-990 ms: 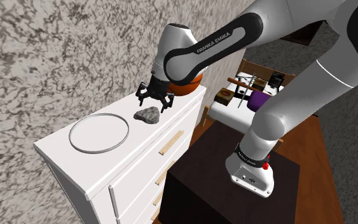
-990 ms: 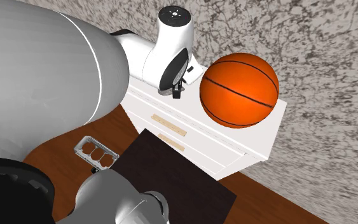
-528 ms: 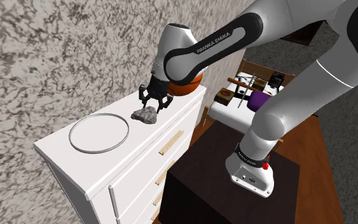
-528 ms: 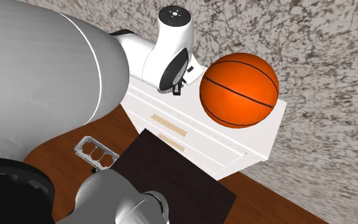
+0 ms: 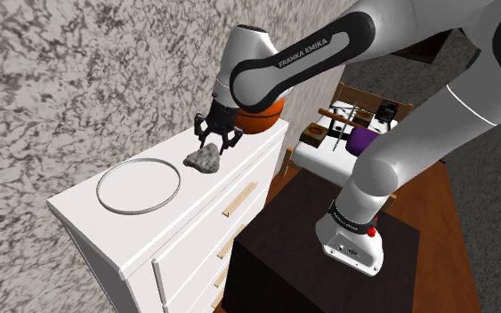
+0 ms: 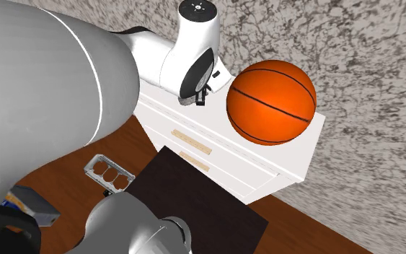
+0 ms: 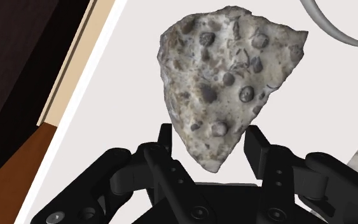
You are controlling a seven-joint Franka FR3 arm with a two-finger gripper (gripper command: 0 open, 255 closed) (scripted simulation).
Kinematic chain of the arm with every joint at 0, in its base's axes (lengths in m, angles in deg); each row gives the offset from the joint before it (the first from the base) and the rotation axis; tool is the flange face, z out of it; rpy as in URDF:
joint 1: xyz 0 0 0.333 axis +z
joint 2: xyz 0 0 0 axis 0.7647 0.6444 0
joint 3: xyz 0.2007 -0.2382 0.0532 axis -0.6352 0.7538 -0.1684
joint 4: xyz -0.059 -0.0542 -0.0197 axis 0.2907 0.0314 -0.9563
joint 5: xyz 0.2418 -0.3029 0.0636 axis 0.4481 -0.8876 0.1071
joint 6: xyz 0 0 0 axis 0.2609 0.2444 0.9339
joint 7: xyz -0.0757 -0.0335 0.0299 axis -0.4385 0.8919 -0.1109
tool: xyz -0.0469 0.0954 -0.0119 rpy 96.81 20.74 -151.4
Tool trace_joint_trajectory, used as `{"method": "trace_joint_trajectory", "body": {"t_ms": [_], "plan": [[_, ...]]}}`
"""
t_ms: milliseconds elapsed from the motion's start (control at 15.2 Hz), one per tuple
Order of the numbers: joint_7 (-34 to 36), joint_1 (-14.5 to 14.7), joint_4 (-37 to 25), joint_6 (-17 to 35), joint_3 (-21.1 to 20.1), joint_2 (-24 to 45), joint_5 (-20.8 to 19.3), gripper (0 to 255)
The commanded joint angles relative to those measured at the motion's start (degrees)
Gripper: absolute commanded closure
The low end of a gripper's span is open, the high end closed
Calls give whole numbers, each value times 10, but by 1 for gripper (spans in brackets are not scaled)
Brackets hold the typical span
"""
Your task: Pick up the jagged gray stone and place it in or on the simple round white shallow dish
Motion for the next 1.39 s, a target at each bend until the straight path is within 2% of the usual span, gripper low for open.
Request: {"method": "trace_joint_trajectory", "body": {"t_ms": [0, 726, 792, 858, 990, 1188, 1254, 1320], "plan": [[0, 0, -9, -20, 4, -11, 0, 255], [3, 1, -60, -118, 24, -60, -6, 255], [3, 1, -56, -109, 22, -55, -6, 255], [3, 1, -56, -109, 22, -55, -6, 0], [192, -23, -11, -88, -32, -94, 21, 0], [488, -69, 19, -78, -140, -136, 66, 0], [548, -81, 19, -79, -165, -141, 75, 0], [548, -85, 22, -70, -171, -135, 77, 0]]}}
